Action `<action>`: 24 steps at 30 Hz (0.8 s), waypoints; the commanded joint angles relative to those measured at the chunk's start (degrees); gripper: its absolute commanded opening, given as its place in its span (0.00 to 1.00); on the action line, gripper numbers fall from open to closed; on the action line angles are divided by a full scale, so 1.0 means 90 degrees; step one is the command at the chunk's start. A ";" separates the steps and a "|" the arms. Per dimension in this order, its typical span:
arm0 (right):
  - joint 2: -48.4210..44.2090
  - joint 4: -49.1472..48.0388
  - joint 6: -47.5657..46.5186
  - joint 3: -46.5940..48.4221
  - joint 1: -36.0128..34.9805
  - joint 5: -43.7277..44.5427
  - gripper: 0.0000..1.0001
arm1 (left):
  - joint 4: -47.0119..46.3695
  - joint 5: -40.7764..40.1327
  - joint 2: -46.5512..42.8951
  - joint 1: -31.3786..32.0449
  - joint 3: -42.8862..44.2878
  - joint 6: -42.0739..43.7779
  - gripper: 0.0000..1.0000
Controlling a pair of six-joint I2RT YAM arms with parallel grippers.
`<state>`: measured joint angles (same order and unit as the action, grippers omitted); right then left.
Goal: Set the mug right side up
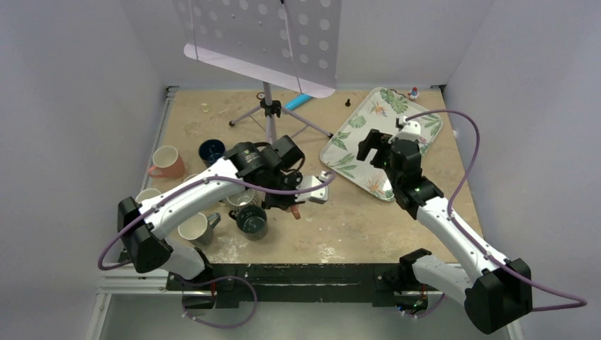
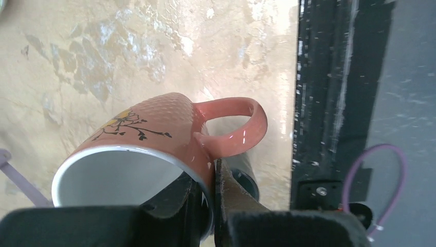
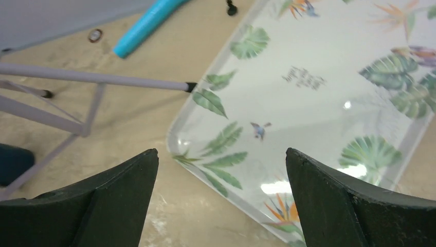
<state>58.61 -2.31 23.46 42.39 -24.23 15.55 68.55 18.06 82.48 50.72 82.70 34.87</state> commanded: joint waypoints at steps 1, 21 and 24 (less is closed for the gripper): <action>-0.0293 0.0338 0.0489 -0.0159 0.0118 0.0377 0.99 | -0.1137 -0.0880 0.0459 0.0564 -0.0239 0.0534 0.00; -0.0293 0.0338 0.0489 -0.0159 0.0118 0.0377 0.99 | -0.2172 -0.0215 0.0536 0.0553 -0.0994 0.0622 0.81; -0.0293 0.0338 0.0489 -0.0159 0.0118 0.0377 0.99 | -0.2099 -0.0172 -0.0164 0.0278 -0.0871 0.0313 0.98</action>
<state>56.90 1.93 27.07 40.10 -23.09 17.45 49.30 14.44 90.76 55.99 71.53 40.91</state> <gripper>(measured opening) 0.986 0.840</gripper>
